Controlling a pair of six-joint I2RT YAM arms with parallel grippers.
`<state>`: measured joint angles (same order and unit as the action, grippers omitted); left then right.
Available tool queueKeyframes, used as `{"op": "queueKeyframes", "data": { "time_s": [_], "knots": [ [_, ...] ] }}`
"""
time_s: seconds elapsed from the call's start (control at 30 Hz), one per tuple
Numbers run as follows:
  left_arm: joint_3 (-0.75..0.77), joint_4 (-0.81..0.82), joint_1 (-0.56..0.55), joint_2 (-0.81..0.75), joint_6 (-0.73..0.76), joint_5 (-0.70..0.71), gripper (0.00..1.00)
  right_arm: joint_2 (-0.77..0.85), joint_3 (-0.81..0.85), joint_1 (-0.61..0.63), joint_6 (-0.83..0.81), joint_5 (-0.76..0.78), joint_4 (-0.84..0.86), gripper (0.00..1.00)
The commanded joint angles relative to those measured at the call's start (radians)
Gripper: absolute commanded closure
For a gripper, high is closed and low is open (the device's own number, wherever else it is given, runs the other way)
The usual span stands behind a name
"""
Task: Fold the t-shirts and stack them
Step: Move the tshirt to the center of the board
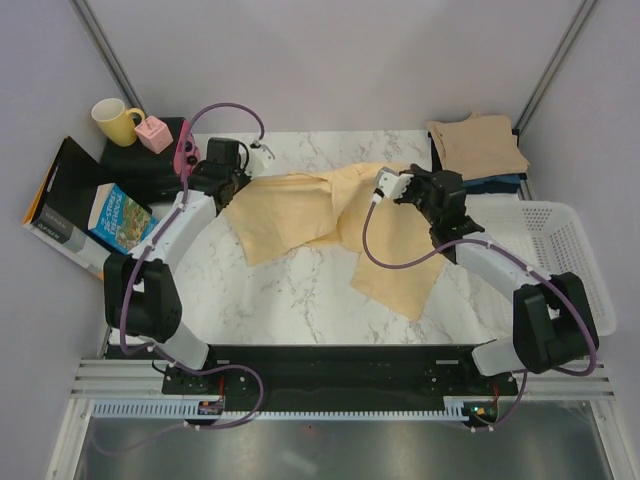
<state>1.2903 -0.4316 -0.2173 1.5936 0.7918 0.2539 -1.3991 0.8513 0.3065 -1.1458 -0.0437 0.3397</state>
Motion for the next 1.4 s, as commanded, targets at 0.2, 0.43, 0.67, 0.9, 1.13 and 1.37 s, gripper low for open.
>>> {"op": "queueKeyframes", "data": {
  "time_s": [0.2, 0.43, 0.67, 0.9, 1.13, 1.37],
  "knots": [
    [0.283, 0.264, 0.081, -0.009, 0.124, 0.160, 0.98, -0.260, 0.257, -0.029, -0.040, 0.312, 0.746, 1.00],
    [0.336, 0.427, 0.081, -0.043, 0.173, 0.150, 0.98, -0.350, 0.498, -0.029, -0.052, 0.329, 0.832, 1.00],
    [0.111, 0.328, 0.078, -0.130, 0.216, -0.033, 0.98, -0.142, 0.379, -0.032, 0.038, 0.172, 0.238, 1.00],
    [-0.198, -0.117, 0.075, -0.211, 0.339, -0.408, 0.98, 0.176, 0.083, -0.038, -0.138, -0.171, -0.687, 1.00],
    [-0.269, -0.487, 0.009, -0.105, 0.452, -0.585, 0.98, 0.281, 0.002, -0.035, -0.363, -0.208, -1.186, 0.84],
    [-0.128, -0.673, 0.001, -0.003, 0.446, -0.624, 0.45, 0.167, 0.158, -0.032, -0.342, -0.128, -1.508, 0.10]
  ]
}}
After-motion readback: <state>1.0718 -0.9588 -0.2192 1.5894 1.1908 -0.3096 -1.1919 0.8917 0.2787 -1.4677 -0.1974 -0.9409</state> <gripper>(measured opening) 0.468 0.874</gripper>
